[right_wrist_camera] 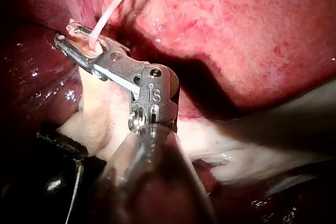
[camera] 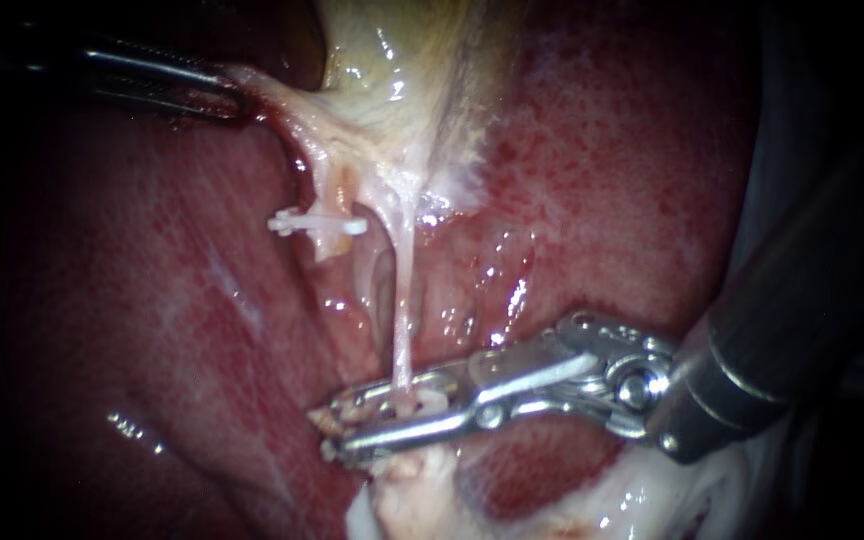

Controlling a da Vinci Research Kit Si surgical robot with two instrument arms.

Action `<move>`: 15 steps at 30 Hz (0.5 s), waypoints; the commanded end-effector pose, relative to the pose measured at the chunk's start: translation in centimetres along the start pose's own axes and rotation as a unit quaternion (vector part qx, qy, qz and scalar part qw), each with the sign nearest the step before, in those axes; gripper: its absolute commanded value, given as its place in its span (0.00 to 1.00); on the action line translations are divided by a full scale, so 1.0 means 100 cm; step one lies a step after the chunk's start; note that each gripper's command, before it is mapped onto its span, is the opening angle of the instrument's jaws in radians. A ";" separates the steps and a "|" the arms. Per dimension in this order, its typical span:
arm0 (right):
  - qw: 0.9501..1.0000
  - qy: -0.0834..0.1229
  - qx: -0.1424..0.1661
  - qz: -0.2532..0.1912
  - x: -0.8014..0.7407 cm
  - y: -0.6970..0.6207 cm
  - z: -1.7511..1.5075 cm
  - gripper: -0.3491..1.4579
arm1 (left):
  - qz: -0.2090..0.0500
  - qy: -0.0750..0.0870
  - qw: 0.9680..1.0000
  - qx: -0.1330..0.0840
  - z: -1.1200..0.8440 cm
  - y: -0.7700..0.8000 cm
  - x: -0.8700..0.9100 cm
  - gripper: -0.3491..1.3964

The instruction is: Clipping first clip right tube

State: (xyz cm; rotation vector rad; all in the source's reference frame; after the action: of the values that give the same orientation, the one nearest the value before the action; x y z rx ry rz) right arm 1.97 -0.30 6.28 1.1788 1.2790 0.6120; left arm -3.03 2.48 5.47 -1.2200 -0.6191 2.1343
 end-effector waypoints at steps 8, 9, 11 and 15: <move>1.000 -0.010 0.005 0.012 0.0000 0.0001 0.0001 0.00 | 0.000 0.000 1.000 0.000 0.0000 0.0000 0.0000 0.00; 1.000 -0.018 0.003 0.013 0.0000 0.0001 0.0001 0.00 | 0.000 0.000 1.000 0.000 0.0000 0.0000 0.0000 0.00; 0.999 -0.030 0.002 0.013 0.0000 0.0001 0.0002 0.00 | 0.000 0.000 1.000 0.000 0.0000 0.0000 0.0000 0.00; 0.999 -0.032 0.006 0.011 0.0000 0.0003 0.0005 0.00 | 0.000 0.000 1.000 0.000 0.0000 0.0000 0.0000 0.00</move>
State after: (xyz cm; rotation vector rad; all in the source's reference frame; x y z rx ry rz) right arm 2.02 -0.30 6.30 1.2155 1.2170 0.5778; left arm -3.02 2.48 5.47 -1.2199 -0.6192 2.1341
